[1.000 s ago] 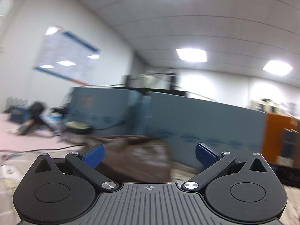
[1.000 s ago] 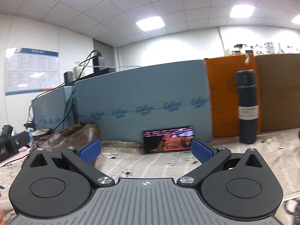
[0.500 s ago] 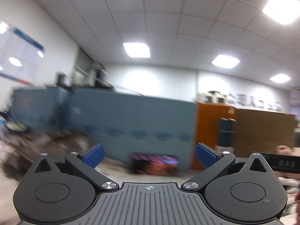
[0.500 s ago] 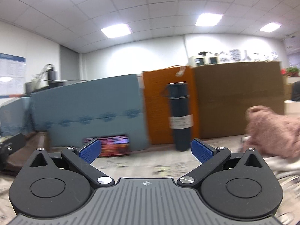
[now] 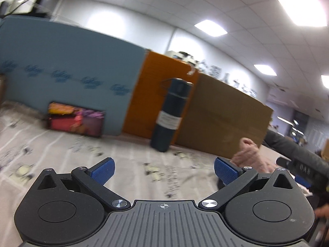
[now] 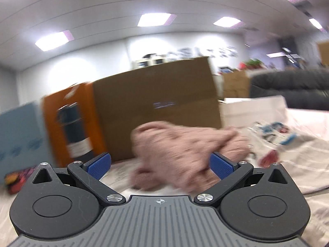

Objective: Fold clothes
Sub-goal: 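Move both tools toward the pink sweater pile and lower the right tool onto it, then grasp the pink sweater with the left tool while the right tool grasps it too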

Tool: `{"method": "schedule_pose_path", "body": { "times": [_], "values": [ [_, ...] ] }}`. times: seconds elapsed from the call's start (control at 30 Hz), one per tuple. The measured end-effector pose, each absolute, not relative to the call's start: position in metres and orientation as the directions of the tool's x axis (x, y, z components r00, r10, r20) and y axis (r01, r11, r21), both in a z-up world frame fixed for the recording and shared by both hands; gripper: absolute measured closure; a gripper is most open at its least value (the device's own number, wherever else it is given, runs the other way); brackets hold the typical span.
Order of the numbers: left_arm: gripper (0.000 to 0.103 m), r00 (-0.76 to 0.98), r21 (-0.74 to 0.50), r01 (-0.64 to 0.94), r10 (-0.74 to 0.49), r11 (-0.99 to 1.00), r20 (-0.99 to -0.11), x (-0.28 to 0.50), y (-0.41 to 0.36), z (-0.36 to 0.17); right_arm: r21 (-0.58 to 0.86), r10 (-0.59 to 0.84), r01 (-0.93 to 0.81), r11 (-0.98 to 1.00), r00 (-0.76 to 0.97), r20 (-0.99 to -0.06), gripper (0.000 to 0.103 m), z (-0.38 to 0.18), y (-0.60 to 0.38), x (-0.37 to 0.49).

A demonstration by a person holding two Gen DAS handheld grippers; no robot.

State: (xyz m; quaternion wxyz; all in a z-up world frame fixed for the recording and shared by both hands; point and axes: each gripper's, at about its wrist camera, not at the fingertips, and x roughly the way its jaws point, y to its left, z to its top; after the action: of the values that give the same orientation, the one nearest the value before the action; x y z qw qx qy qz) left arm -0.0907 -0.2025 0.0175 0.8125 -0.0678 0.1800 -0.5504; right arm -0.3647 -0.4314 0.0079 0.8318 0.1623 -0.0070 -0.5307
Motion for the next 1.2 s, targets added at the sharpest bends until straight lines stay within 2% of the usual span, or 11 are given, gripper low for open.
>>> {"method": "schedule_pose_path", "body": {
  "times": [0.23,0.4,0.5,0.67,0.73,0.9,1.03,1.1,1.13,1.17,1.2],
  "values": [
    [0.000,0.346,-0.075,0.931,-0.931,0.356,-0.118,-0.144,-0.266,0.040,0.479,-0.919,0.852,0.210,0.339,-0.201,0.001,0.007,-0.510,-0.414],
    [0.000,0.312,0.106,0.946,-0.949,0.306,-0.048,-0.200,-0.320,0.047,0.576,-0.900,0.799,0.172,0.365,-0.238,0.004,-0.005,-0.546,-0.444],
    [0.000,0.268,0.170,0.951,-0.963,0.258,-0.037,-0.234,-0.352,0.045,0.636,-0.876,0.749,0.187,0.420,-0.238,0.012,-0.016,-0.559,-0.454],
    [0.000,0.183,0.376,0.911,-0.983,0.168,-0.002,-0.303,-0.403,0.023,0.693,-0.831,0.686,0.222,0.505,-0.233,0.029,-0.030,-0.568,-0.460],
    [0.000,0.176,0.423,0.895,-0.983,0.142,-0.044,-0.315,-0.427,0.011,0.726,-0.814,0.651,0.222,0.534,-0.231,0.036,-0.037,-0.573,-0.464],
    [0.000,0.204,0.456,0.883,-0.966,0.110,-0.162,-0.328,-0.470,-0.010,0.786,-0.783,0.589,0.189,0.573,-0.242,0.036,-0.051,-0.580,-0.469],
    [0.020,0.237,0.418,0.901,-0.941,0.120,-0.242,-0.325,-0.488,-0.015,0.809,-0.774,0.557,0.188,0.591,-0.227,0.035,-0.053,-0.580,-0.472],
    [0.038,0.265,0.362,0.919,-0.925,0.157,-0.271,-0.316,-0.491,-0.015,0.813,-0.768,0.552,0.185,0.598,-0.231,0.035,-0.054,-0.580,-0.472],
    [0.059,0.288,0.371,0.911,-0.921,0.180,-0.261,-0.314,-0.490,-0.015,0.812,-0.765,0.553,0.186,0.600,-0.233,0.035,-0.053,-0.579,-0.472],
    [0.071,0.312,0.379,0.903,-0.916,0.203,-0.252,-0.312,-0.488,-0.015,0.809,-0.763,0.556,0.190,0.602,-0.235,0.035,-0.052,-0.577,-0.472],
    [0.075,0.334,0.387,0.894,-0.911,0.225,-0.242,-0.309,-0.487,-0.016,0.803,-0.764,0.563,0.195,0.601,-0.236,0.035,-0.051,-0.576,-0.471]
  ]
}}
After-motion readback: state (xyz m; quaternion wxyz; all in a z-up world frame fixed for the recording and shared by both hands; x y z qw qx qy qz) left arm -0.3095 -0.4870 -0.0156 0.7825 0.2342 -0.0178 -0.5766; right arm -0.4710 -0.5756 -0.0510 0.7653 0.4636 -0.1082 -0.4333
